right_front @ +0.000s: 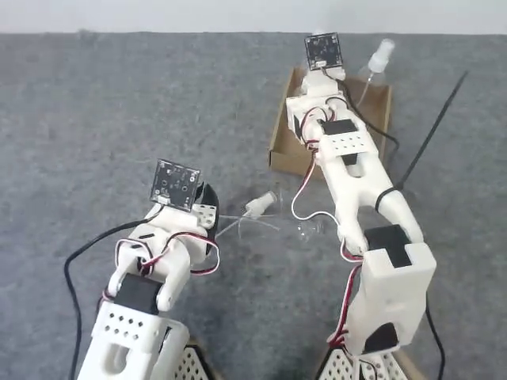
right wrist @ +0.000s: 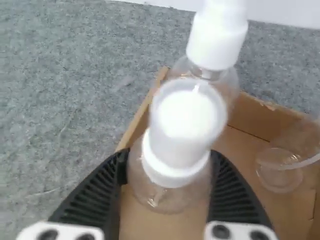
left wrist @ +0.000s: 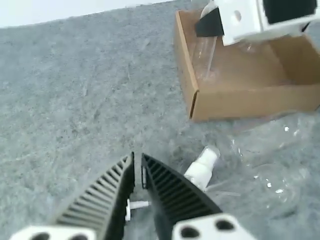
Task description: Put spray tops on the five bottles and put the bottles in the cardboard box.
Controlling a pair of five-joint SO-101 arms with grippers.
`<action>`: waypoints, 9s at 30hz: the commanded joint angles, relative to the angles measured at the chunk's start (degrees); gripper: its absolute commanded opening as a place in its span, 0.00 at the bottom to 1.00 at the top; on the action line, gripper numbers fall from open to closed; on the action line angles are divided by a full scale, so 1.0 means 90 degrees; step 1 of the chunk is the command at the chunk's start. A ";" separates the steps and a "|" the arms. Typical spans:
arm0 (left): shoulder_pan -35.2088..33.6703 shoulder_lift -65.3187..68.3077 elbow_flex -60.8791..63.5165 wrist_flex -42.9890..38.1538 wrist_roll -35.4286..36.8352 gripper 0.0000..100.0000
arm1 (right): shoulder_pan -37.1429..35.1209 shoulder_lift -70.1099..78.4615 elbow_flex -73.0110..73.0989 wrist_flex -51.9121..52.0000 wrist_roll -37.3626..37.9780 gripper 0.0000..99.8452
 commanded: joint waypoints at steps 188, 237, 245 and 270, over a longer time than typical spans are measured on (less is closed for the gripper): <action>-0.0430 0.4357 -0.3922 0.2237 -0.0733 0.01 | 0.5690 -0.2466 0.2344 0.5211 0.5158 0.27; -0.2012 0.9289 -0.6159 0.0996 -0.0811 0.13 | 0.5768 -0.1802 0.2335 0.4625 0.5177 0.11; -0.1846 0.8967 -0.7389 0.2110 0.0723 0.13 | 0.5700 -0.1802 0.2335 0.4625 0.5177 0.11; -0.1201 1.0354 -0.7282 0.1973 0.3311 0.13 | 0.5475 -0.1802 0.2354 0.4654 0.5167 0.11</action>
